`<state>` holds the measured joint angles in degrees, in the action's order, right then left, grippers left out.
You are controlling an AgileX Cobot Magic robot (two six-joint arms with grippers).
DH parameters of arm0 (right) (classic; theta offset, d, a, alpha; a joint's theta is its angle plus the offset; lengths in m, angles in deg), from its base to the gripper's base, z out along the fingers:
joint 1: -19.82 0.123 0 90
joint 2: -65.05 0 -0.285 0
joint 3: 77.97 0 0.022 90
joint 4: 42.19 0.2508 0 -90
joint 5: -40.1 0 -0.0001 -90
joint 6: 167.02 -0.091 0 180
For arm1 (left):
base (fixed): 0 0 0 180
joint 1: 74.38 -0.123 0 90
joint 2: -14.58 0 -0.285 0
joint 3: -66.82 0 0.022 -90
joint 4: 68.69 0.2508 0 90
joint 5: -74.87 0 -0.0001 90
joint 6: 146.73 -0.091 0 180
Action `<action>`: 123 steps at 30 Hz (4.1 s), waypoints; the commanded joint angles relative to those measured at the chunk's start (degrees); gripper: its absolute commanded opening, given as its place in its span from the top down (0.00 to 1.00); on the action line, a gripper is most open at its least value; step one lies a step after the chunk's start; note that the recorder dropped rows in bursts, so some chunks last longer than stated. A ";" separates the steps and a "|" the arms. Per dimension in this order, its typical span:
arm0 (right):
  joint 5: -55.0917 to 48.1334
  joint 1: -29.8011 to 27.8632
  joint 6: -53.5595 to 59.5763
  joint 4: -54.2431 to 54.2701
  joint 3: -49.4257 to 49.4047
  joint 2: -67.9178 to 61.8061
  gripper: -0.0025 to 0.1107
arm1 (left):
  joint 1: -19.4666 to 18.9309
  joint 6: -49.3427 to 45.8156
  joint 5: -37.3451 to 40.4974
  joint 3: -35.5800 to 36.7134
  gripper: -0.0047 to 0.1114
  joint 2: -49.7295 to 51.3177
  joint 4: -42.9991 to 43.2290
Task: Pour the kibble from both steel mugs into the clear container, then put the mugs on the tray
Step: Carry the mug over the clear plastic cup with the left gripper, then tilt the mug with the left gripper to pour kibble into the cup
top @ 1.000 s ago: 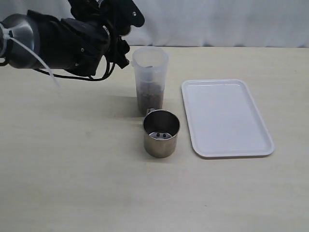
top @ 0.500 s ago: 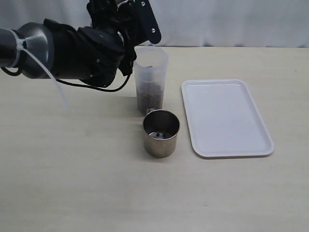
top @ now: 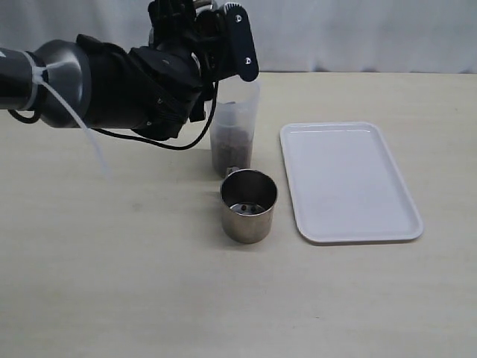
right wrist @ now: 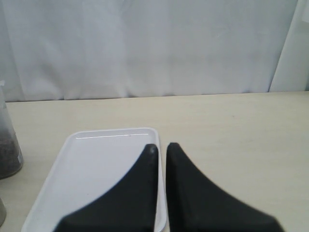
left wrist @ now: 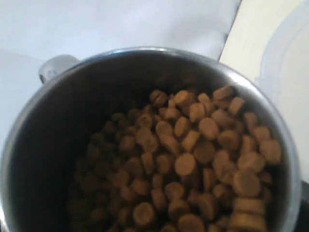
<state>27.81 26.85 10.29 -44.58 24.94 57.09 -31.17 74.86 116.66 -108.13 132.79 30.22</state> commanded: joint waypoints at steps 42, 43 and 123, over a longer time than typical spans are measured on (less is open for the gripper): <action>0.18 -0.26 0.42 0.32 -0.13 0.18 0.94 | -0.79 -19.63 -3.83 -2.89 0.96 0.02 1.04; 0.18 -0.26 0.42 0.32 -0.13 0.18 0.94 | -0.79 -20.21 -3.83 -2.89 0.96 0.02 1.04; 0.18 -0.26 0.42 0.32 -0.13 0.18 0.94 | -1.51 -48.56 -6.31 -6.83 0.96 0.02 1.04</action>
<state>27.81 26.85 10.29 -44.58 24.94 57.09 -33.02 27.03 109.22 -114.30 133.27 30.23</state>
